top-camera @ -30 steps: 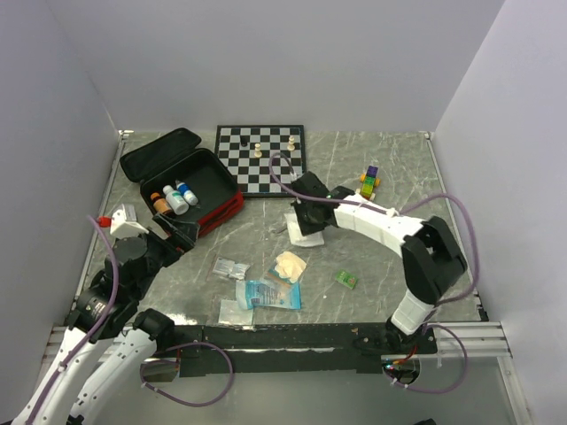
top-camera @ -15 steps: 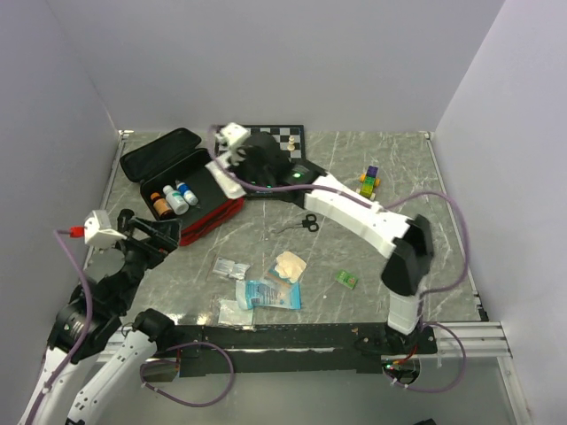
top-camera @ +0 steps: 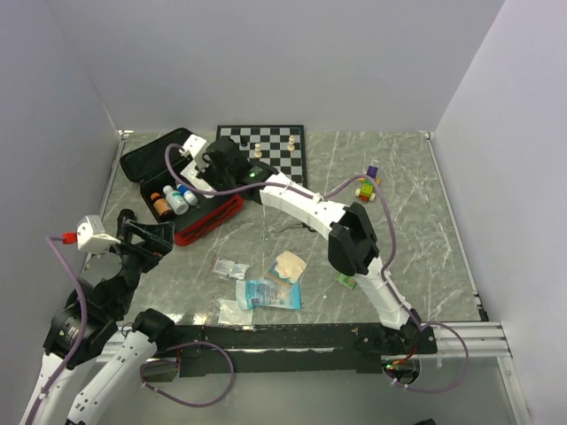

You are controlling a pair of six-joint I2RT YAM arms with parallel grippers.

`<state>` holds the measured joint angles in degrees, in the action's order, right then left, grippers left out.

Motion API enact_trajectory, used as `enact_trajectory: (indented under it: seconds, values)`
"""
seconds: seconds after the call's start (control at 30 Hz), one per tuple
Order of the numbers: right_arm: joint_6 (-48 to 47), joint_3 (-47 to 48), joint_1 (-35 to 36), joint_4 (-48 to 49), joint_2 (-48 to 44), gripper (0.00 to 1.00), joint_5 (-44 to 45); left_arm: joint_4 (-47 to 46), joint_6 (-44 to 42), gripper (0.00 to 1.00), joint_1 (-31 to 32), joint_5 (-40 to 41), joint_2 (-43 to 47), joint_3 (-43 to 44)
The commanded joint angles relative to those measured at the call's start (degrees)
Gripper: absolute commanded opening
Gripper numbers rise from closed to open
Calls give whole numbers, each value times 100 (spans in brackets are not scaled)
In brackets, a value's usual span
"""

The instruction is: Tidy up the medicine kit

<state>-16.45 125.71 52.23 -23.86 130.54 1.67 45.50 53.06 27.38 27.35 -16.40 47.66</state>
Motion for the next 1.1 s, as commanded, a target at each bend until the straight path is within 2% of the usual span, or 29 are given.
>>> enact_trajectory:
  seconds: [0.0, 0.37, 0.53, 1.07]
  values:
    - [-157, 594, -11, 514, 278, 0, 105, 38, -59, 96, 13, 139, -152, 200]
    - [98, 613, -64, 514, 850, 0, -88, 65, 29, 96, 13, 139, -214, 95]
    - [221, -308, -64, 671, 500, 0, -123, -23, 47, 96, 13, 86, -258, 33]
    - [880, -2252, 147, 1032, -661, 0, -123, -181, 126, 96, 5, -81, -223, -81]
